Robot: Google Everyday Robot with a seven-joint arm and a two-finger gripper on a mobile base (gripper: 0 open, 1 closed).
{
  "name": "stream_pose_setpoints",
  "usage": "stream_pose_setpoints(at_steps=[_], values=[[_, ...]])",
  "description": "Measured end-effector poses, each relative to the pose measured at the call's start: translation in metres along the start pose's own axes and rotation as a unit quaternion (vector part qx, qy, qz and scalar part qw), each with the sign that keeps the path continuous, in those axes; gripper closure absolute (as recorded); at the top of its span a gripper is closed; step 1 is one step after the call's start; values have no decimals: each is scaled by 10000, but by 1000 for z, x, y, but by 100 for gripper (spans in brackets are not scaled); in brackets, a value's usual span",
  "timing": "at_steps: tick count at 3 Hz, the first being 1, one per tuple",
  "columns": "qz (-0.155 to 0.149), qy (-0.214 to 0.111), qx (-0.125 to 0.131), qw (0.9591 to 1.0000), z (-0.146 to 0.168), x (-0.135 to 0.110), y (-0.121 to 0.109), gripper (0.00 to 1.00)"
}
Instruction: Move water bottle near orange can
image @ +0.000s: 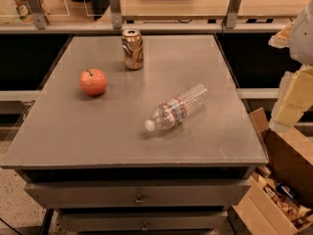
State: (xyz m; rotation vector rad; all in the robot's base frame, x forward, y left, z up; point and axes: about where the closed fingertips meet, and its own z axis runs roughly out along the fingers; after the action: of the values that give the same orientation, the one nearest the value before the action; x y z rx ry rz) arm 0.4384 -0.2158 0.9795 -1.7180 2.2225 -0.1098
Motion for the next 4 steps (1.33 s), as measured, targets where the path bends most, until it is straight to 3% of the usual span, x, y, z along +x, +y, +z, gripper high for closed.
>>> stream_pose_setpoints(at_steps=[2, 3, 4], values=[[-59, -26, 32, 10000, -1, -3, 0, 0], [-600, 3, -78, 9982, 7, -20, 4, 0], [-1341, 221, -334, 9902, 31, -41, 11, 0]])
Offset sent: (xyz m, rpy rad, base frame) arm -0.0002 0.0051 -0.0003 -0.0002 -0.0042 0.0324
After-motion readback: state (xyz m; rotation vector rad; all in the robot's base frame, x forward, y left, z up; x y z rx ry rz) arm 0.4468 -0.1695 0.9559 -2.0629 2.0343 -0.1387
